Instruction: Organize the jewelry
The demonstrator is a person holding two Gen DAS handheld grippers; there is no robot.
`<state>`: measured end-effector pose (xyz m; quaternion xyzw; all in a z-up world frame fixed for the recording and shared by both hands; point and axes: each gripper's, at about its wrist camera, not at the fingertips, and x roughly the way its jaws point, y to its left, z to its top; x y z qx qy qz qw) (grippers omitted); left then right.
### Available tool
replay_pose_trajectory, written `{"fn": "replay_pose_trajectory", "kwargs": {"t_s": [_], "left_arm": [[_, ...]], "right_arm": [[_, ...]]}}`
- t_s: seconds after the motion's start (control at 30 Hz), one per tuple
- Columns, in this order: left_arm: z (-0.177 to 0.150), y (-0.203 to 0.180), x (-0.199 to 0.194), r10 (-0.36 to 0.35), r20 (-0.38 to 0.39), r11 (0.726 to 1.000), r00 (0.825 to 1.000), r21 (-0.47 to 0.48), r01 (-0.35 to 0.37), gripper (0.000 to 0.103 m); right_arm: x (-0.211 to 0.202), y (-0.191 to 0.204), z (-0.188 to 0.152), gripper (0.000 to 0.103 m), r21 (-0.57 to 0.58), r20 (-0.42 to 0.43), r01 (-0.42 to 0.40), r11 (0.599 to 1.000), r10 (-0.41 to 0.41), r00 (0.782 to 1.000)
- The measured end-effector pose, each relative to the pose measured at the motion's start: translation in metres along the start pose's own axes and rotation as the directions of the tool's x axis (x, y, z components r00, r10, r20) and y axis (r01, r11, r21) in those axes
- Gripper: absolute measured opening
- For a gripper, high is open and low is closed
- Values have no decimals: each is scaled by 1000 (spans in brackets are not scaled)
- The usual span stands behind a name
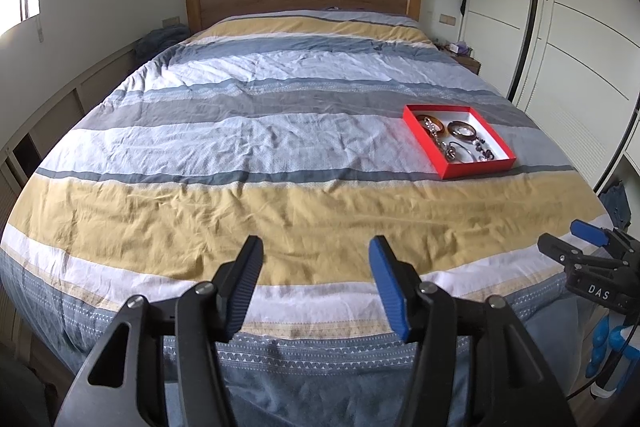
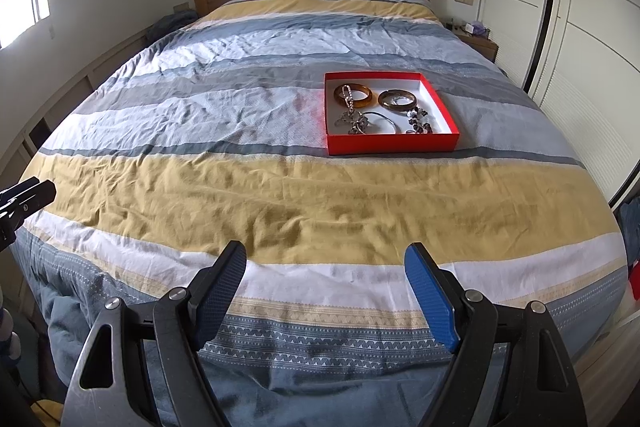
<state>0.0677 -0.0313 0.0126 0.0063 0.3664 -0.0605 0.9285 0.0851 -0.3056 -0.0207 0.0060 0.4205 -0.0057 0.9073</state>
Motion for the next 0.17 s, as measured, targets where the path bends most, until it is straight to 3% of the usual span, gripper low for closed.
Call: {"fn": "replay_pose_trajectory", "kwargs": {"t_s": [0.17], "left_arm": [[0, 1, 1, -2, -7, 1000, 1000, 0, 2, 53]], "right_arm": [[1, 0, 0, 81, 1, -2, 1, 1000, -1, 1000]]}}
